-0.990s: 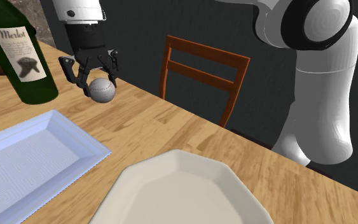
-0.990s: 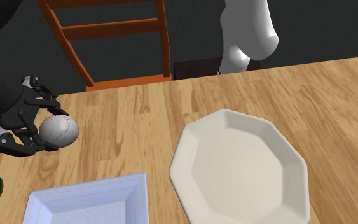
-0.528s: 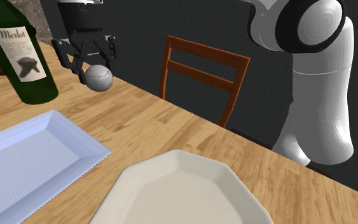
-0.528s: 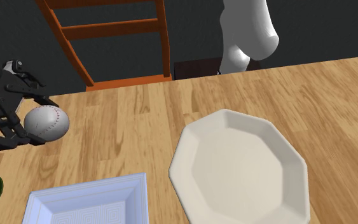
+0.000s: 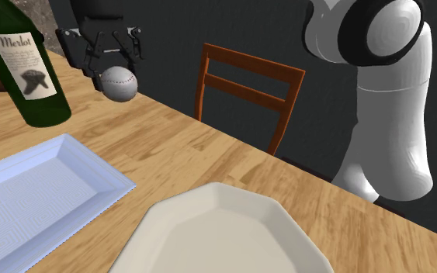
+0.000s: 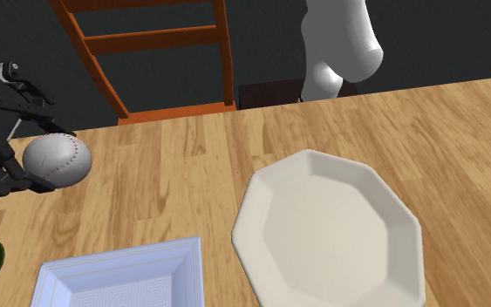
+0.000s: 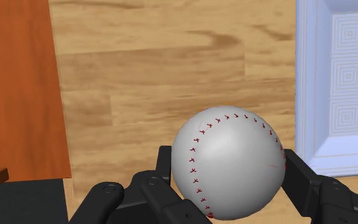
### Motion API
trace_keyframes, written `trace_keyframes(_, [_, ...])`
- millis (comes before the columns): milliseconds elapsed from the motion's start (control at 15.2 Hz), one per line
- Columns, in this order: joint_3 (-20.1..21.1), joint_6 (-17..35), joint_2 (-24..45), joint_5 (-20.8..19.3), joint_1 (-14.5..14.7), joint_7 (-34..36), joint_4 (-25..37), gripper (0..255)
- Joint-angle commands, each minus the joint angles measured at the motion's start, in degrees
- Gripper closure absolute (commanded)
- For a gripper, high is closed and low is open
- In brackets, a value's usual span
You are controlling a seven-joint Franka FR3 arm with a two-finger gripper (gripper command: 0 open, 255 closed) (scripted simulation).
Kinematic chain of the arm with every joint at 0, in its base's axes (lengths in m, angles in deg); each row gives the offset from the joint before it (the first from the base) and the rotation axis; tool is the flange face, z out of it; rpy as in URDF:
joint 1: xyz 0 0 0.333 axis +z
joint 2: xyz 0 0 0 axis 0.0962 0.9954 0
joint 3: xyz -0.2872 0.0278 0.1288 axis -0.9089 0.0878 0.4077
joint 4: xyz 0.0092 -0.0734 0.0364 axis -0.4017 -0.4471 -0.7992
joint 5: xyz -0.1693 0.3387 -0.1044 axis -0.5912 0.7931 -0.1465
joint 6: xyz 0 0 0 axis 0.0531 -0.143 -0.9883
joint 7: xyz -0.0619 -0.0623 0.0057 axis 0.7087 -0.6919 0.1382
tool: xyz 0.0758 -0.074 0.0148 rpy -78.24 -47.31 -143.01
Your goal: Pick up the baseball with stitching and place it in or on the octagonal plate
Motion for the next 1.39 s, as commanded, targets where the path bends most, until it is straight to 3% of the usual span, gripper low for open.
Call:
trace_keyframes(0, [0.7, 3.0, -5.2, 1.6, -0.7, 1.0, -7.9, 255])
trace_keyframes(264, [2.1, 7.2, -13.5, 4.5, -0.6, 3.4, -19.8, 255])
trace_keyframes(594, [3.9, 10.4, -21.8, 7.9, 0.5, 6.5, -30.3, 255])
trace_keyframes(1320, [8.8, 14.1, -35.1, 14.9, 5.3, 15.3, -44.3, 255])
